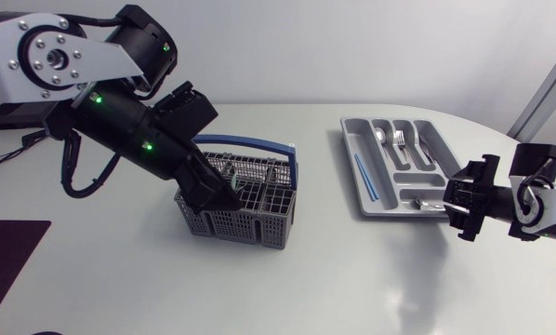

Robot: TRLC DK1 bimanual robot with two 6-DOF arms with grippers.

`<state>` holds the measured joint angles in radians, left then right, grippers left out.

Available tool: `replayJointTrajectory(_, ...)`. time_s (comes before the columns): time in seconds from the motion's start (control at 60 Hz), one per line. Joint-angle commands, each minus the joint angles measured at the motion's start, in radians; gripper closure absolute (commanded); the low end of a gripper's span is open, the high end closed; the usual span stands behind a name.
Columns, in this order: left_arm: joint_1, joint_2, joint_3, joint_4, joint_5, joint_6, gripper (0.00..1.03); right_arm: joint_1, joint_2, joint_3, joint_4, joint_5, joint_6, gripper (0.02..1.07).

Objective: Unload the cutlery basket into the drawer organizer.

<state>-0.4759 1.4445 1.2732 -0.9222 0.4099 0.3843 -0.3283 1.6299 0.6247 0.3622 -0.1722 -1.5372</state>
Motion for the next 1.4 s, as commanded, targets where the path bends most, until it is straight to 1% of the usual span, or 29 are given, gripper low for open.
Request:
replayJointTrajectory(0.0,-0.017,0.002,-0.014,-0.006,-0.022,-0.025,0.07,-0.011,-0.079,-0.026,-0.045,-0.018,0.029,0.11)
replayJointTrajectory(0.1,-0.029,0.004,-0.02,-0.003,-0.034,-0.042,0.07,-0.011,-0.148,-0.042,-0.092,-0.036,0.063,0.11)
replayJointTrajectory(0.183,-0.046,0.002,-0.031,0.013,-0.08,-0.047,0.09,-0.008,-0.203,-0.037,-0.158,-0.049,0.104,0.11)
replayJointTrajectory(0.25,-0.079,-0.01,-0.061,0.059,-0.155,-0.047,0.12,-0.006,-0.255,-0.019,-0.246,-0.075,0.147,0.11)
replayJointTrajectory(0.283,-0.099,-0.018,-0.08,0.083,-0.207,-0.047,0.12,-0.005,-0.283,-0.016,-0.276,-0.089,0.164,0.11)
replayJointTrajectory(0.35,-0.133,-0.036,-0.123,0.141,-0.284,-0.039,0.12,0.002,-0.335,-0.003,-0.353,-0.112,0.187,0.11)
replayJointTrajectory(0.383,-0.15,-0.047,-0.14,0.164,-0.313,-0.032,0.14,0.005,-0.36,0.001,-0.382,-0.121,0.203,0.11)
replayJointTrajectory(0.417,-0.165,-0.052,-0.158,0.191,-0.364,-0.025,0.16,0.009,-0.381,0.003,-0.404,-0.128,0.215,0.11)
replayJointTrajectory(0.467,-0.184,-0.058,-0.186,0.235,-0.428,-0.012,0.16,0.014,-0.415,0.003,-0.442,-0.147,0.223,0.11)
replayJointTrajectory(0.517,-0.19,-0.064,-0.206,0.267,-0.447,-0.004,0.19,0.02,-0.444,0.004,-0.473,-0.156,0.238,0.11)
replayJointTrajectory(0.55,-0.202,-0.07,-0.232,0.312,-0.503,0.01,0.21,0.028,-0.47,0.001,-0.497,-0.159,0.246,0.11)
replayJointTrajectory(0.6,-0.214,-0.084,-0.264,0.367,-0.528,0.031,0.22,0.037,-0.502,0.004,-0.529,-0.171,0.259,0.11)
replayJointTrajectory(0.667,-0.23,-0.093,-0.302,0.436,-0.591,0.057,0.24,0.048,-0.535,0.007,-0.565,-0.179,0.267,0.11)
replayJointTrajectory(0.733,-0.228,-0.095,-0.331,0.494,-0.608,0.087,0.24,0.055,-0.564,0.007,-0.585,-0.182,0.279,0.11)
replayJointTrajectory(0.767,-0.224,-0.095,-0.353,0.545,-0.625,0.105,0.24,0.058,-0.584,0.007,-0.597,-0.187,0.281,0.11)
replayJointTrajectory(0.8,-0.222,-0.095,-0.364,0.566,-0.625,0.116,0.24,0.061,-0.597,0.007,-0.608,-0.19,0.287,0.11)
replayJointTrajectory(0.867,-0.213,-0.096,-0.383,0.611,-0.626,0.134,0.28,0.063,-0.622,0.009,-0.625,-0.196,0.292,0.11)
replayJointTrajectory(0.933,-0.205,-0.091,-0.394,0.646,-0.634,0.148,0.28,0.063,-0.637,0.007,-0.631,-0.199,0.298,0.11)
replayJointTrajectory(1.0,-0.207,-0.079,-0.396,0.658,-0.646,0.156,0.28,0.064,-0.647,0.009,-0.64,-0.202,0.299,0.11)
replayJointTrajectory(1.15,-0.211,-0.056,-0.397,0.684,-0.655,0.157,0.34,0.071,-0.66,0.006,-0.644,-0.204,0.305,0.11)
replayJointTrajectory(1.383,-0.213,-0.033,-0.393,0.695,-0.657,0.154,0.34,0.075,-0.668,0.006,-0.651,-0.205,0.316,0.11)
